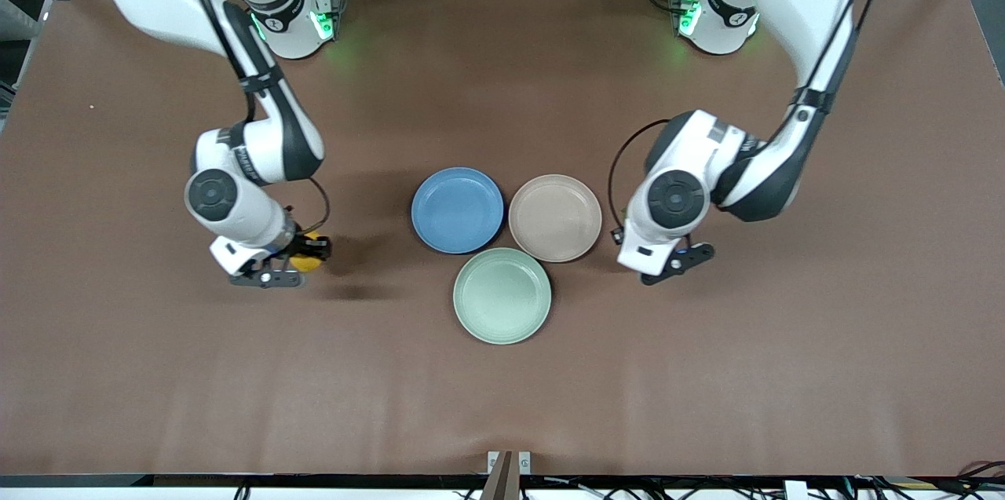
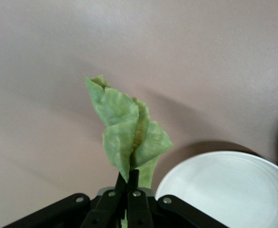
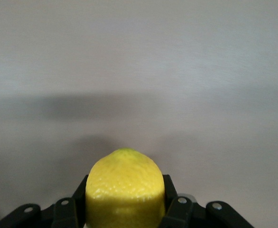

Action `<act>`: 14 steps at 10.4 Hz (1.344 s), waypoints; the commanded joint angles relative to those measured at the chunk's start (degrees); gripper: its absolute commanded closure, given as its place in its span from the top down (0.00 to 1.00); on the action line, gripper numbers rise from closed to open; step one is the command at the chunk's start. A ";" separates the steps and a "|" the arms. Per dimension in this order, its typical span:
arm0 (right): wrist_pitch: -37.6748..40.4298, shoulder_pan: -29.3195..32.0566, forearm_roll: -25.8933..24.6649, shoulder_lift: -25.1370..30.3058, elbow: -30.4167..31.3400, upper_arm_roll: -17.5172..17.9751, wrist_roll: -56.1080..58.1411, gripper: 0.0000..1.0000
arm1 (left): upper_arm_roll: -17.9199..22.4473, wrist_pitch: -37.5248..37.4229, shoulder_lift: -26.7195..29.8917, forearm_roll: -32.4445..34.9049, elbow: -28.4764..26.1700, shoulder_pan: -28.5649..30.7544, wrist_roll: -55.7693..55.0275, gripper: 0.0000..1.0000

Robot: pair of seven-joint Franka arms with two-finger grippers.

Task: Place lemon and lettuce in plates
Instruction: 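Carry the lettuce toward the beige plate while the right gripper carries the lemon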

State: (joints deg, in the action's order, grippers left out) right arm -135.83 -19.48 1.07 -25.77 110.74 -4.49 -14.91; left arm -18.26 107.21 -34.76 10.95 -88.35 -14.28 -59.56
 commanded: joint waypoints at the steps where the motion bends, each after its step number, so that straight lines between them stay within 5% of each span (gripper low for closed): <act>1: 1.00 -4.58 0.69 0.20 -1.57 -0.26 -2.83 0.21 | 0.59 0.36 -3.64 -0.84 3.36 -3.63 -6.94 0.00; 7: 1.09 -18.12 5.00 -0.59 -2.28 -0.35 -14.08 0.26 | 0.59 4.58 -6.54 -1.97 3.36 -9.00 -20.14 0.00; 8: 1.09 -19.62 5.00 -1.21 -2.28 -0.26 -16.01 0.26 | 0.59 5.46 -7.25 -2.33 3.36 -9.10 -21.20 0.11; 9: 0.83 -20.68 5.17 -2.26 -2.37 -0.35 -19.16 0.26 | 0.68 5.73 -7.51 -2.33 3.36 -9.10 -22.17 0.81; 10: 0.48 -21.82 5.26 -3.48 -2.37 -0.35 -20.32 0.26 | 0.68 6.08 -7.52 -2.25 3.44 -9.18 -22.61 1.00; 14: -1.97 -24.11 7.46 -9.20 -6.05 -0.35 -20.86 0.26 | 1.20 5.73 -4.54 -1.37 5.03 -7.70 -18.60 1.00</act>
State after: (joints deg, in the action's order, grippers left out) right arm -137.20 -42.78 6.94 -31.99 108.03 -4.31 -35.09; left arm -17.63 113.62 -41.60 9.74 -83.78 -22.36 -80.56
